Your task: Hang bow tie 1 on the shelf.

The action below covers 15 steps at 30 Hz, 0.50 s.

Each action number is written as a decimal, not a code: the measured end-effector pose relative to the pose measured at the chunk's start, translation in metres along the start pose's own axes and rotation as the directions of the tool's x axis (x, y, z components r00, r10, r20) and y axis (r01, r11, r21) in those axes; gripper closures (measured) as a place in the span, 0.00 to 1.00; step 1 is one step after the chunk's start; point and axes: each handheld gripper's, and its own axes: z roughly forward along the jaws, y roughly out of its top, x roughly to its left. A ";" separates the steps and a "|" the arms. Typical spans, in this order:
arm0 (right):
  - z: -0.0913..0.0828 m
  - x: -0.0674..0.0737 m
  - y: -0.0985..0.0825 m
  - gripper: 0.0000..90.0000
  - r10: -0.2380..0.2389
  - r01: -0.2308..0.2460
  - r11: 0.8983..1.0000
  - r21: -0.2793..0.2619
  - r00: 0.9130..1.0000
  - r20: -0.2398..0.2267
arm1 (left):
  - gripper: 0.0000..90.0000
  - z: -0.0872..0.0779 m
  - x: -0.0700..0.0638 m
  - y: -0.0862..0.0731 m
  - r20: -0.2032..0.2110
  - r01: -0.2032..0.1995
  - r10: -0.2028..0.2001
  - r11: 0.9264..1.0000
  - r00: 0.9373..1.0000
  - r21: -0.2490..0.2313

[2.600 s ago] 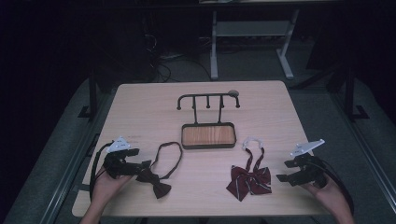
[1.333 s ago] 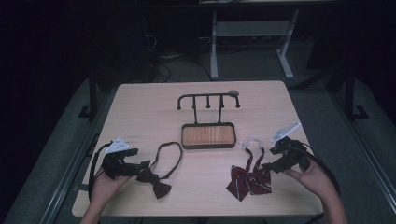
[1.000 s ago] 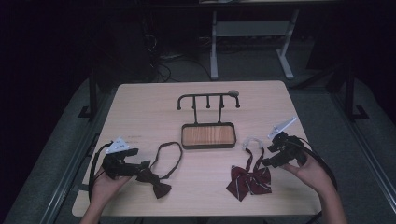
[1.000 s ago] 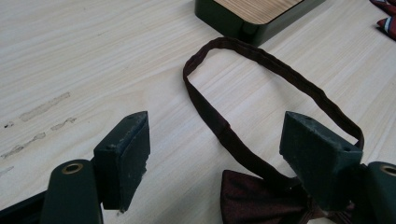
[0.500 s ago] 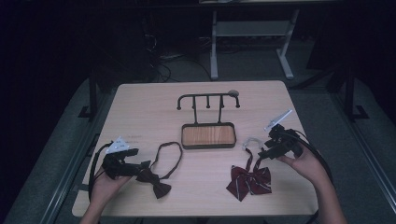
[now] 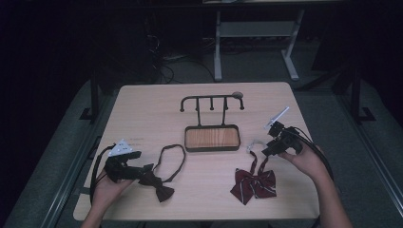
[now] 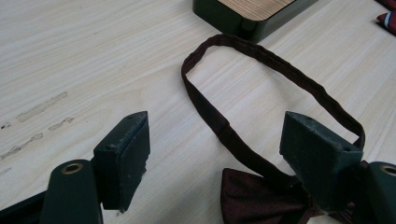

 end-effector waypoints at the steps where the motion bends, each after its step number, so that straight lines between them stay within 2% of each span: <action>1: 0.002 -0.001 0.000 0.65 0.001 -0.001 1.000 0.007 1.000 0.001 | 0.27 0.000 0.000 0.000 0.001 -0.003 0.003 1.000 1.000 0.003; 6: 0.008 -0.005 0.004 0.66 0.008 -0.008 1.000 0.023 1.000 0.015 | 0.27 0.000 -0.001 0.000 -0.001 -0.004 0.004 1.000 1.000 0.001; 14: 0.014 -0.015 0.005 0.68 0.046 -0.046 0.998 0.043 0.999 0.020 | 0.27 0.000 0.000 0.000 -0.003 -0.006 0.006 1.000 1.000 0.006; 15: 0.017 -0.017 0.005 0.68 0.063 -0.064 0.997 0.052 0.998 0.021 | 0.27 0.000 0.000 0.000 -0.003 -0.007 0.007 1.000 1.000 0.005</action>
